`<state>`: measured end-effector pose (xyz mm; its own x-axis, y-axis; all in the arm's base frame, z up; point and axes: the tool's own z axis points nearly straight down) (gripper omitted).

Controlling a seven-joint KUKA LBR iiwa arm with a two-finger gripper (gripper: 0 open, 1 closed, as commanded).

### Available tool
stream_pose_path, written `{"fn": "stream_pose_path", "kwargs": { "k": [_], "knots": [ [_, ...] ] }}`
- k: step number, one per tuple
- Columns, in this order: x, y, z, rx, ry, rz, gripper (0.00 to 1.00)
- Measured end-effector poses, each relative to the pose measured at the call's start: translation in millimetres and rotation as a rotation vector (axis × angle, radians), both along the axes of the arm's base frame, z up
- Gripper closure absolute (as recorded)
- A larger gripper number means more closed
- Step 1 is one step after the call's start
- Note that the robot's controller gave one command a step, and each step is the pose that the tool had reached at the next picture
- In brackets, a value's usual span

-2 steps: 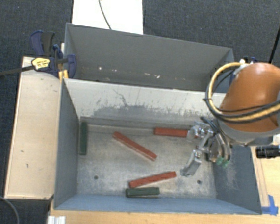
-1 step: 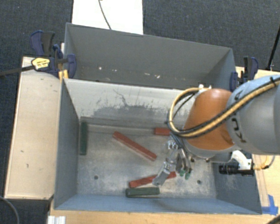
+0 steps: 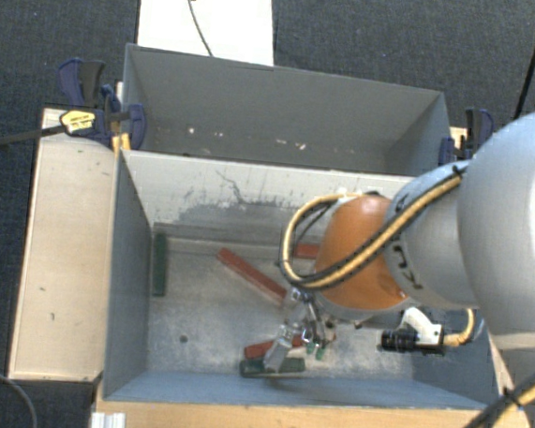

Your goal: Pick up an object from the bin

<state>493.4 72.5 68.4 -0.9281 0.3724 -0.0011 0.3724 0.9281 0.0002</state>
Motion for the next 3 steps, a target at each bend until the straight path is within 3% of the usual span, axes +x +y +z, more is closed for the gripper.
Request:
{"fn": "stream_pose_path", "kwargs": {
  "k": [1, 2, 3],
  "knots": [
    [2.4, -0.5, 4.4, 0.002, -0.006, -0.001, 1.0],
    [32.6, -50.7, 66.5, -0.002, -0.01, 0.041, 1.0],
    [29.7, -47.3, 62.4, 0.0, -0.001, 0.048, 0.0]
  ]
}}
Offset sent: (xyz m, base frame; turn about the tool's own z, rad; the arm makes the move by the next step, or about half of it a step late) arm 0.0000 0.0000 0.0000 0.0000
